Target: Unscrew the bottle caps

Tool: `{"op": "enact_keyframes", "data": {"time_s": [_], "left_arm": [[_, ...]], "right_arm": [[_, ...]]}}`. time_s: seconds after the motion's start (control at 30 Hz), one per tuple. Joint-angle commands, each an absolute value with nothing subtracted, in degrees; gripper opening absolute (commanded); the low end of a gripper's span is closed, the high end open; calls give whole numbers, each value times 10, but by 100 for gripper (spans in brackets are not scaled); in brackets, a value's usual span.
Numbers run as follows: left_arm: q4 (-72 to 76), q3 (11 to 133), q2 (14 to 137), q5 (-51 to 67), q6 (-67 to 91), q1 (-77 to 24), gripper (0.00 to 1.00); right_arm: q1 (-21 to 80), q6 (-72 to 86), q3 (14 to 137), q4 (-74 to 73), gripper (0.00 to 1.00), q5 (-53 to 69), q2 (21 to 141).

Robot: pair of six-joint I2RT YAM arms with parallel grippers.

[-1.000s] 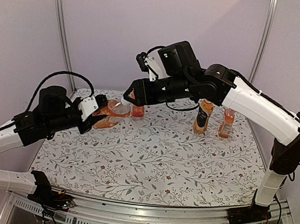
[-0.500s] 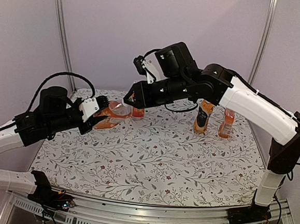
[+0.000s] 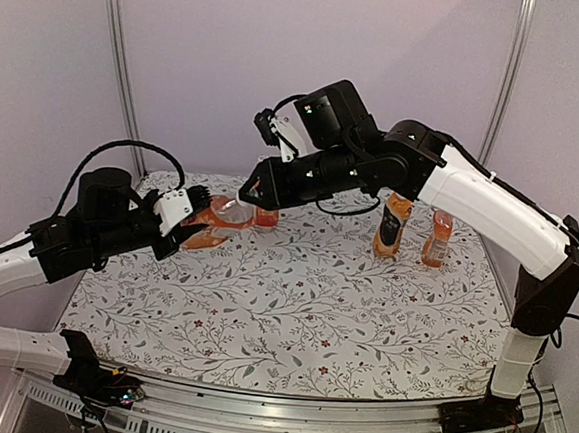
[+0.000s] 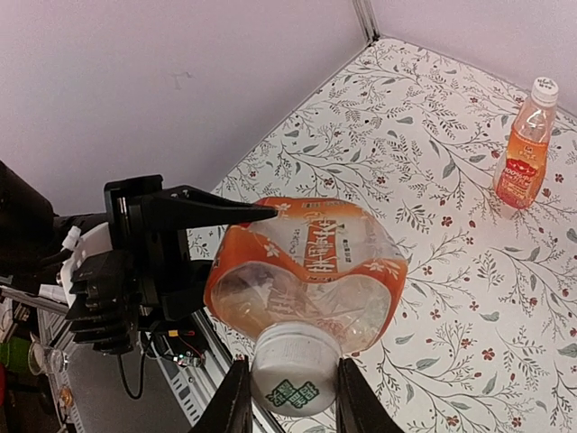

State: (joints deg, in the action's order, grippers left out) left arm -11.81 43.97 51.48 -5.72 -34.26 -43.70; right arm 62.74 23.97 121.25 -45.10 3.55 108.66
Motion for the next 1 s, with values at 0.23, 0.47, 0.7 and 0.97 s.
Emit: {"op": "enact_keyframes", "data": {"time_s": [0.23,0.47,0.7,0.97], "left_arm": [[-216,475,499,234,-259,-436,11],[-275,503,504,401,-209,-423,8],[-294,511,509,461,-208,-421,8],[-296,509,510,469,-203,-421,8]], "right_arm": [[642,-20,1207,-557,0,159,1075],[681,-252,1182,-640,0,216,1054],[699,-492,1139,-662,0,232,1008],[702,-678,1195,-709,0,213,1020]]}}
